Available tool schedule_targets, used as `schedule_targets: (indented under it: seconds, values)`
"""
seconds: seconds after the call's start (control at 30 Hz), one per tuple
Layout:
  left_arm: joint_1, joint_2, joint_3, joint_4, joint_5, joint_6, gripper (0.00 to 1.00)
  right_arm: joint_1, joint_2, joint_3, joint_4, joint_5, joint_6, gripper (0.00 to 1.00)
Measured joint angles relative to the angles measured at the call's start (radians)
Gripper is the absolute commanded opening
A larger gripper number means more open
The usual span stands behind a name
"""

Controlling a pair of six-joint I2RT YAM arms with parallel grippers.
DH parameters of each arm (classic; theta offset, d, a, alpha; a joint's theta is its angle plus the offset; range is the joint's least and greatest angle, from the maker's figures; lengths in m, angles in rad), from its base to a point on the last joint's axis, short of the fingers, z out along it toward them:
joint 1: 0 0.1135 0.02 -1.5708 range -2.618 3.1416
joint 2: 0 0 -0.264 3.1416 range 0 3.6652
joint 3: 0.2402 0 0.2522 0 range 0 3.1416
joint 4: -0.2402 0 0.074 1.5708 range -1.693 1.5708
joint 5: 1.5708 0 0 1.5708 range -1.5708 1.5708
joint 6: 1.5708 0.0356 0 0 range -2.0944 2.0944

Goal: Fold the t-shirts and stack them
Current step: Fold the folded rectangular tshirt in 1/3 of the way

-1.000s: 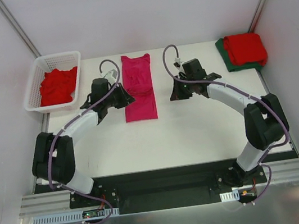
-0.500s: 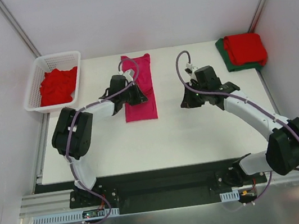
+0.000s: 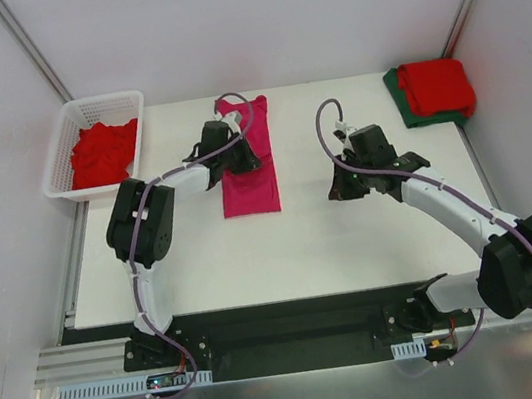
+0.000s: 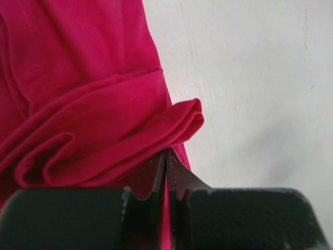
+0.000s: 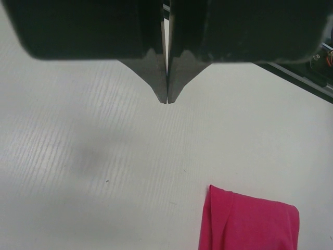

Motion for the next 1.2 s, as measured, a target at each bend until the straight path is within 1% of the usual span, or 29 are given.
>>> schedule_targets:
  seconds: [0.23, 0.47, 0.57, 0.7, 0.83, 0.9, 1.03, 1.2]
  values:
    - [0.035, 0.070, 0.117, -0.055, -0.050, 0.047, 0.00, 0.000, -0.013, -0.034, -0.003, 0.007, 0.000, 0.01]
    - [0.060, 0.177, 0.324, -0.121, -0.097, 0.104, 0.00, 0.000, -0.050, -0.071, -0.005, 0.011, 0.002, 0.01]
    - [0.060, 0.197, 0.391, -0.137, -0.108, 0.128, 0.00, 0.000, -0.071, -0.090, -0.008, 0.014, 0.004, 0.01]
    - [0.059, 0.183, 0.420, -0.151, -0.105, 0.149, 0.00, 0.000, -0.087, -0.102, -0.011, 0.016, 0.006, 0.02]
    - [0.060, 0.110, 0.362, -0.157, -0.059, 0.148, 0.00, 0.000, -0.090, -0.113, -0.011, 0.015, 0.011, 0.01]
    - [0.067, 0.047, 0.294, -0.147, 0.010, 0.123, 0.00, 0.000, -0.091, -0.117, -0.008, 0.014, 0.013, 0.01]
    - [0.075, -0.053, 0.119, -0.028, 0.147, 0.032, 0.00, 0.000, -0.091, -0.127, -0.006, 0.013, 0.019, 0.01]
    - [0.079, -0.055, -0.098, 0.156, 0.294, -0.125, 0.00, 0.000, -0.093, -0.130, -0.007, 0.013, 0.021, 0.01]
